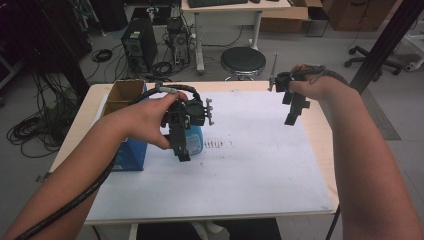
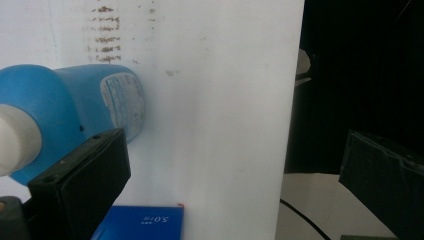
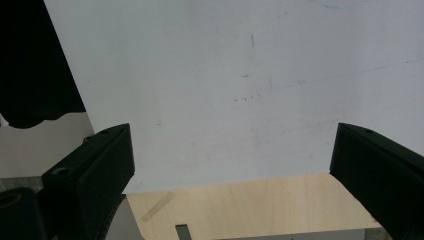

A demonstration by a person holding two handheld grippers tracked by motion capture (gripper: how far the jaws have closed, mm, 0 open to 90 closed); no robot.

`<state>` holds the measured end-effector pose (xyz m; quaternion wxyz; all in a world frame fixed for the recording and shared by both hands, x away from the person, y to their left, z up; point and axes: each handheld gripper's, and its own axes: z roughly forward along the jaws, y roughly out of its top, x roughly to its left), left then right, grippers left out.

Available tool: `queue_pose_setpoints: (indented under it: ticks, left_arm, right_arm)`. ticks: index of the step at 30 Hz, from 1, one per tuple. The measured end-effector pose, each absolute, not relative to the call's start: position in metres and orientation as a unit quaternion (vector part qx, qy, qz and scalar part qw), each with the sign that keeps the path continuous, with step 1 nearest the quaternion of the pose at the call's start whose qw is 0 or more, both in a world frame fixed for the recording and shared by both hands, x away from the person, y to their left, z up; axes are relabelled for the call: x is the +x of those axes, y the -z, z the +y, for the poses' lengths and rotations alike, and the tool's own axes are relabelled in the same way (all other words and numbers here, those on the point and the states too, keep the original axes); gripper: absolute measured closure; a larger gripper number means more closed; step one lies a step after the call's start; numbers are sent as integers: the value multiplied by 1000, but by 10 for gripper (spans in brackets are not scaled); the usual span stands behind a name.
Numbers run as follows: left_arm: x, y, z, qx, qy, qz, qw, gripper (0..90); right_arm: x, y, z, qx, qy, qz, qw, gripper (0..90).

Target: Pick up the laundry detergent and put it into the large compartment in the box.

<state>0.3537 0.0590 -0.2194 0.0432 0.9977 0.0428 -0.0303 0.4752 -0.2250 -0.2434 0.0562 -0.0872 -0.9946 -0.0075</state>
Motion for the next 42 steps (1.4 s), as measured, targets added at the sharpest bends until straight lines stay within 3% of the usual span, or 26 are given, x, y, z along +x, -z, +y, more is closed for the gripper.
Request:
queue_pose_setpoints:
  ticks: [26,42]
  left_arm:
    - [386,177,63,996,7,70,46,2]
    - [417,171,71,994,2,95,54,2]
  right_arm:
    - [474,250,-219,-78,3,-995,55,39]
    - [474,251,-223,-84,2,-995,56,40]
